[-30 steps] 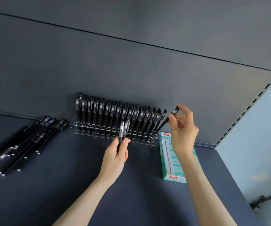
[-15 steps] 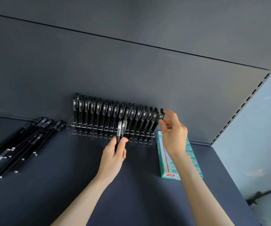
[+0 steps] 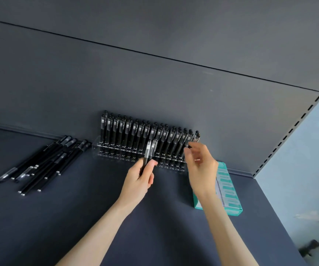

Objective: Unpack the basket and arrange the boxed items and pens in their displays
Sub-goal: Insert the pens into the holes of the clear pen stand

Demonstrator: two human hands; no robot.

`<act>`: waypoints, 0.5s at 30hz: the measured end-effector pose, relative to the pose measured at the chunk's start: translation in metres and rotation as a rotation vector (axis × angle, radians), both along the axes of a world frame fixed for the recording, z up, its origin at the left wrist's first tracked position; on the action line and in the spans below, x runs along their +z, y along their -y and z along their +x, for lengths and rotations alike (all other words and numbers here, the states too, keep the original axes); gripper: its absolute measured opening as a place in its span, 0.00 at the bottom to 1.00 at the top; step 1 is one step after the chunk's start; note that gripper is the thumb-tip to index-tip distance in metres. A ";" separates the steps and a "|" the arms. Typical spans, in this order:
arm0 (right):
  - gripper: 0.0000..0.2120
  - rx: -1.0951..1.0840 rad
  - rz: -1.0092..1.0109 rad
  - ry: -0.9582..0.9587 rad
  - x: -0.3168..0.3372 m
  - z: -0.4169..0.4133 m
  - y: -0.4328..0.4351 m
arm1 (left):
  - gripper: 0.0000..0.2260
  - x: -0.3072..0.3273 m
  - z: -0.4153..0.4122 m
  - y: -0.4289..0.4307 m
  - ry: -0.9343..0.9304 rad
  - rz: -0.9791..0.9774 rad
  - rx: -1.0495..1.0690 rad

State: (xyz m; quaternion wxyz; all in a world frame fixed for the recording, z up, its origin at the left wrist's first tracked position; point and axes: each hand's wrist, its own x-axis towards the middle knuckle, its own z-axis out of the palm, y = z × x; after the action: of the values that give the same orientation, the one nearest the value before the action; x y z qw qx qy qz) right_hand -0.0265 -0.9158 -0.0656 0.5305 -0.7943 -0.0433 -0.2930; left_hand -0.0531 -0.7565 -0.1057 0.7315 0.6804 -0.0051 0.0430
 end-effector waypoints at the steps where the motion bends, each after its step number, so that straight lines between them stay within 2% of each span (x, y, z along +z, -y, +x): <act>1: 0.04 0.077 0.055 -0.049 0.001 -0.004 -0.010 | 0.11 0.003 -0.003 -0.004 0.008 -0.007 -0.020; 4: 0.05 0.310 0.156 -0.160 0.005 -0.013 -0.040 | 0.11 0.009 -0.012 -0.022 0.017 -0.007 -0.102; 7: 0.07 0.484 0.273 -0.207 0.009 -0.015 -0.069 | 0.07 0.012 -0.018 -0.044 0.001 -0.014 -0.159; 10: 0.07 0.481 0.315 -0.222 0.011 -0.013 -0.095 | 0.07 0.015 -0.021 -0.074 -0.016 -0.052 -0.187; 15: 0.14 0.397 0.261 -0.195 0.012 -0.010 -0.147 | 0.06 0.016 -0.015 -0.133 0.004 -0.003 -0.181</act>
State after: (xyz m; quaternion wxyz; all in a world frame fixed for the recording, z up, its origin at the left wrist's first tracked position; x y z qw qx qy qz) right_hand -0.0364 -0.7687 -0.0540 0.6773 -0.7195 -0.1088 -0.1081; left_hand -0.0684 -0.6234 -0.0895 0.7336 0.6758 -0.0679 -0.0219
